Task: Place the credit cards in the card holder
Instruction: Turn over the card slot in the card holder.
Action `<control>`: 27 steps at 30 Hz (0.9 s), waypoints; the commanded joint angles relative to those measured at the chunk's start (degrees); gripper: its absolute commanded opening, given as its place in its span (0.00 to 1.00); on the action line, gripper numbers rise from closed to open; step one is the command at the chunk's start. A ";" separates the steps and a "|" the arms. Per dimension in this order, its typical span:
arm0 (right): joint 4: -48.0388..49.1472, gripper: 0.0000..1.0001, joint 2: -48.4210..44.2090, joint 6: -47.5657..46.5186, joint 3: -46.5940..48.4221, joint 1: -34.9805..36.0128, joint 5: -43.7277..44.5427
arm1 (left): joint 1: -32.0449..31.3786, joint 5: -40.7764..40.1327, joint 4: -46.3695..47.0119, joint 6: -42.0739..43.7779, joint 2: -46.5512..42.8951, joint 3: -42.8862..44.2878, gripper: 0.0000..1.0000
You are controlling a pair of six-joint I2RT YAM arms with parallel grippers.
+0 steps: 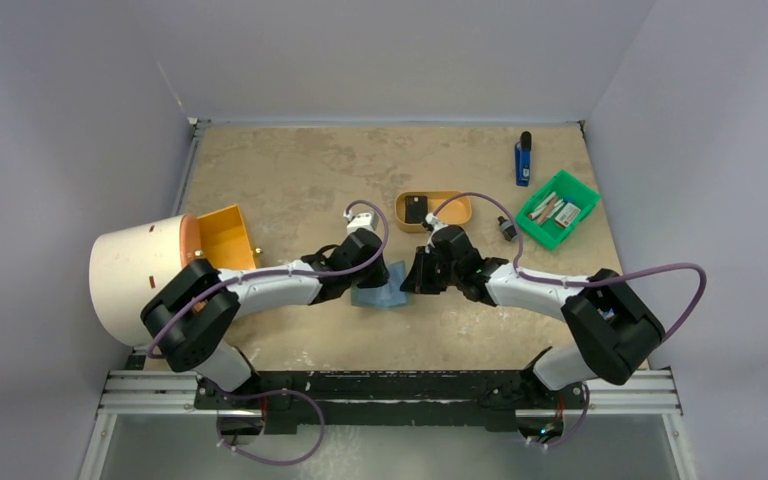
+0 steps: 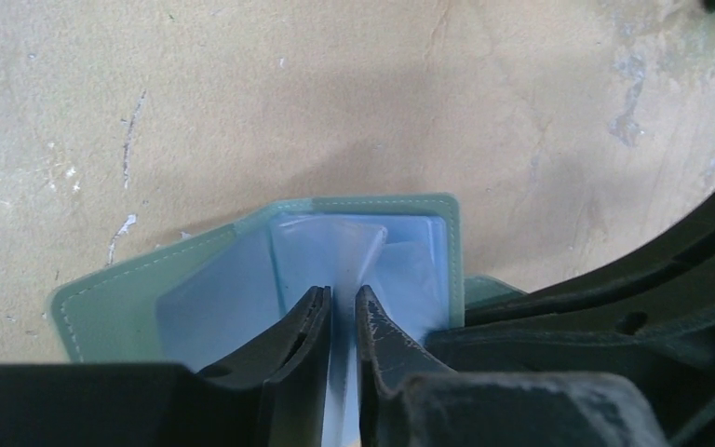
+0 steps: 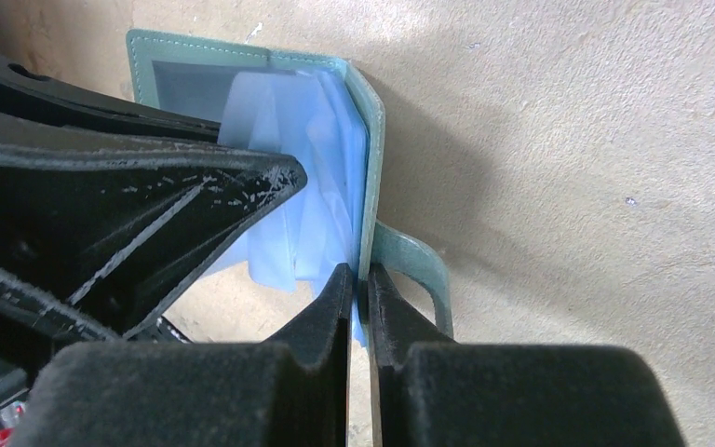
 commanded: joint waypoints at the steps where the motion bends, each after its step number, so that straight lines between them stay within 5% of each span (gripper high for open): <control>1: 0.62 0.00 -2.42 -0.14 1.66 0.28 0.66 | -0.27 -2.56 0.31 0.73 0.55 0.89 0.11; 6: 0.36 0.00 -2.93 -0.19 0.85 0.30 1.33 | -0.35 -3.18 0.29 0.61 0.29 0.29 0.00; 10: -0.91 0.00 -3.59 -0.16 0.37 0.28 2.25 | -0.31 -2.60 0.55 0.03 -0.23 -0.43 0.00; 14: -3.28 0.40 -7.87 -0.57 -0.82 0.29 3.56 | -0.32 -1.98 0.98 -0.52 -0.25 -0.06 0.00; 17: -7.15 0.54 -12.44 -0.74 -0.89 0.27 4.30 | -0.30 -1.63 0.89 -0.68 0.14 0.63 0.00; 21: -8.17 0.58 -15.84 -3.25 0.51 0.25 1.29 | -0.30 -1.30 0.83 -1.00 0.81 1.68 0.00; 27: -1.43 0.55 -9.26 -0.52 2.01 0.31 -10.55 | -0.30 -0.02 4.62 -4.38 0.50 0.75 0.00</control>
